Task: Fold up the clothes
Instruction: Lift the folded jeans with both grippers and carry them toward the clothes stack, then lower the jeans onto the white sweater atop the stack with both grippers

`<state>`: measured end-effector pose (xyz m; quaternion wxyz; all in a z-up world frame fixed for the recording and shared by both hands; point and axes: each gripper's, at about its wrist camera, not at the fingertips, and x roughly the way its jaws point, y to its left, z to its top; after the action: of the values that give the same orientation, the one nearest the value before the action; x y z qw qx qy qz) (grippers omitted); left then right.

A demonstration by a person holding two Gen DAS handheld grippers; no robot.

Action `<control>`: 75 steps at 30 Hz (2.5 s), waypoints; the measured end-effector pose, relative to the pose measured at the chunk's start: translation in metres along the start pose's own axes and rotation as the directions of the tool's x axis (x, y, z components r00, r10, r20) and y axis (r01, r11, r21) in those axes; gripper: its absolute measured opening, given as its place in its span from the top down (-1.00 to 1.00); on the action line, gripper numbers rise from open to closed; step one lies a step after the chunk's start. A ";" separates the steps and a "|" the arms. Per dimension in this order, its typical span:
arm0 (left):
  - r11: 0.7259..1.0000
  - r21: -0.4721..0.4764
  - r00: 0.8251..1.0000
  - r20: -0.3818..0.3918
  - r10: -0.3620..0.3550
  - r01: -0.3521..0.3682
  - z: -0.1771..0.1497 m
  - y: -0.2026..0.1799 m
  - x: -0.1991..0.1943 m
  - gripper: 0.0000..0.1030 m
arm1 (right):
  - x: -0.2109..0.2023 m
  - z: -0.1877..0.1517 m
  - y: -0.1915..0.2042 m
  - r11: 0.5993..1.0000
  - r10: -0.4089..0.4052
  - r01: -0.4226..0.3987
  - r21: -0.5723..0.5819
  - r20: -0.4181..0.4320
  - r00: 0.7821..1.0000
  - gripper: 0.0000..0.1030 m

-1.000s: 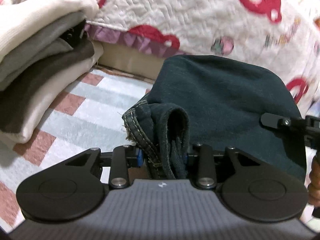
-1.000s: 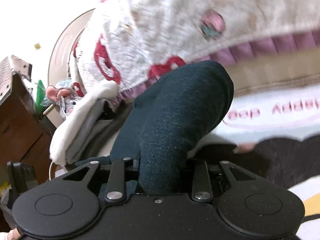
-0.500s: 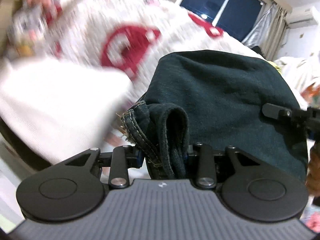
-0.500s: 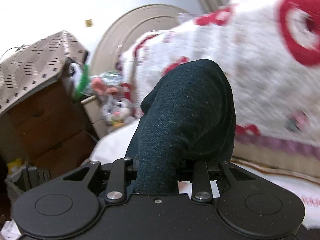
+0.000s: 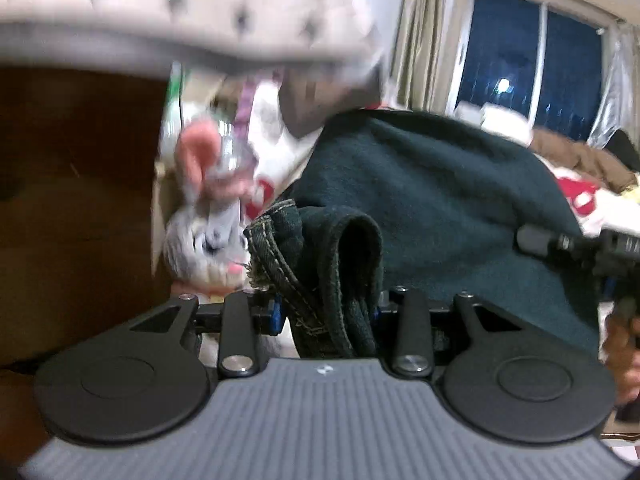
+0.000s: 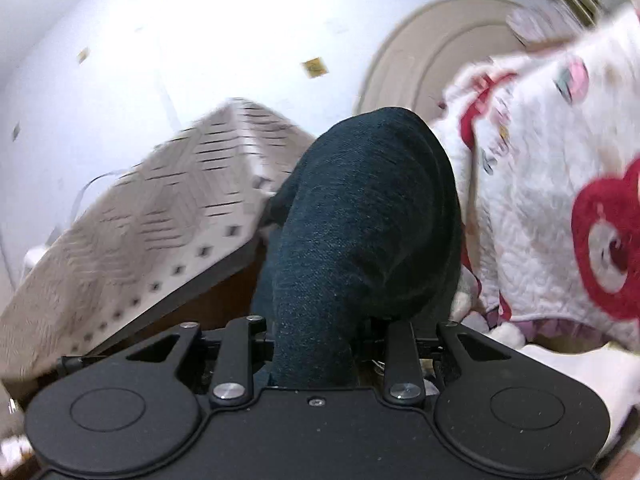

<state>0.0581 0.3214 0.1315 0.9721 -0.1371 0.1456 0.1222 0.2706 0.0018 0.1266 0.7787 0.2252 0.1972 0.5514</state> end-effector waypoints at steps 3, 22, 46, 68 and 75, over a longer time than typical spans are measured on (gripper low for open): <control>1.000 0.011 0.993 -0.116 0.009 -0.008 -0.038 0.005 0.075 0.32 | 0.016 -0.038 -0.063 0.983 -0.133 0.135 0.125 -0.025 0.991 0.33; 0.995 -0.097 0.975 -0.221 0.005 -0.027 -0.116 0.045 0.168 0.30 | 0.027 -0.106 -0.163 0.905 -0.299 0.353 0.237 -0.236 0.925 0.03; 0.974 0.132 0.972 -0.173 -0.159 0.183 -0.093 0.018 0.122 0.12 | 0.015 -0.089 -0.160 0.873 -0.389 0.423 0.244 -0.176 0.904 -0.35; 0.996 0.093 0.994 -0.109 0.006 0.004 -0.109 0.044 0.135 0.29 | 0.005 -0.078 -0.198 0.858 -0.436 0.443 0.261 -0.088 0.896 0.34; 1.000 0.008 0.984 -0.178 0.011 -0.010 -0.130 0.071 0.144 0.27 | 0.013 -0.080 -0.193 0.862 -0.466 0.479 0.166 -0.113 0.877 0.34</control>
<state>0.1399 0.3766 -0.0498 0.9551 -0.1434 0.2328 0.1141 0.3789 -0.0309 -0.0490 0.8579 0.2236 0.3245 0.3297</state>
